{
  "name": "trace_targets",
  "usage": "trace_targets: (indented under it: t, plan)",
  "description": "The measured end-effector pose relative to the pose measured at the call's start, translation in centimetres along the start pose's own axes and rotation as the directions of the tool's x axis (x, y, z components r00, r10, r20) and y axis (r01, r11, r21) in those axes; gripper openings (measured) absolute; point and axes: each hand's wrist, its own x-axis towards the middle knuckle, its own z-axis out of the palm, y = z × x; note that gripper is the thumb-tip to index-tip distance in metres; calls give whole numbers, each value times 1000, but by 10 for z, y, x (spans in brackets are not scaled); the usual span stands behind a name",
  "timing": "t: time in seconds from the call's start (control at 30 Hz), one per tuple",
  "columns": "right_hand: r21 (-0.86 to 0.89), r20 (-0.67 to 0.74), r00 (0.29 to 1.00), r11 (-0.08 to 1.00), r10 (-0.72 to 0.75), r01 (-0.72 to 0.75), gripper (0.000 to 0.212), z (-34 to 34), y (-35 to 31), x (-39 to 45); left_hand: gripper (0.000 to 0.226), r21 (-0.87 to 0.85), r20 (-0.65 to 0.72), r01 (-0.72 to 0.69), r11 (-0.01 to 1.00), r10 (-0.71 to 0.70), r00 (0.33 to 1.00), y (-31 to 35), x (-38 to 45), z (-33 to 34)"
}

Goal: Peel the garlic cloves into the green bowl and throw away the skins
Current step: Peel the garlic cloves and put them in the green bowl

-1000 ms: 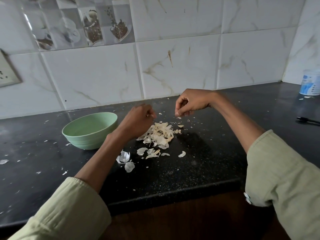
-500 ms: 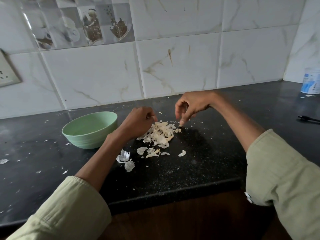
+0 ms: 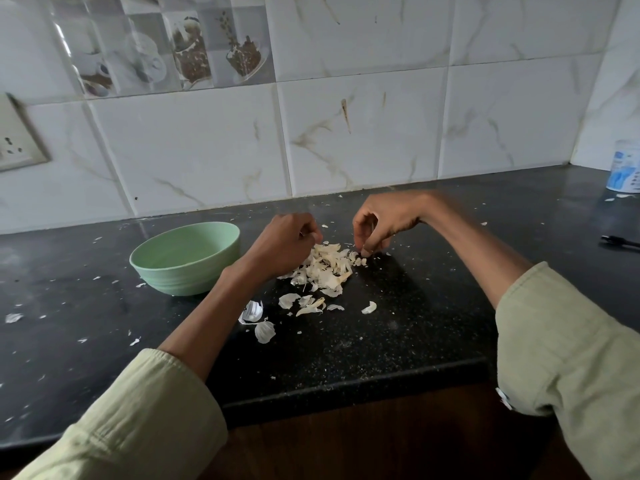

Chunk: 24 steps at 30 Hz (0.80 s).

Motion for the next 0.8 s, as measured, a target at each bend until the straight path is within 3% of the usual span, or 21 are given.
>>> trace_targets:
  t: [0.23, 0.43, 0.53, 0.7, 0.8]
  plan:
    - [-51, -25, 999, 999, -21, 20, 8, 2, 0, 2, 14, -73, -21, 51, 996, -53, 998, -1, 2, 2]
    - [150, -326, 942, 981, -72, 127, 18, -1, 2, 2, 17, -107, -28, 99, 989, -102, 994, -2, 1, 3]
    - [159, -420, 905, 975, -72, 152, 18, 12, -3, 11, 18, -95, -31, 103, 990, -107, 994, -3, 2, 6]
    - [11, -315, 949, 999, -31, 36, 13, 24, 2, 20, 28, -110, -80, 169, 979, -179, 981, -14, 5, 7]
    - [-25, -324, 946, 1000, -26, 19, 11, 24, 1, 17, 39, -158, -68, 223, 962, -236, 969, -21, 7, 8]
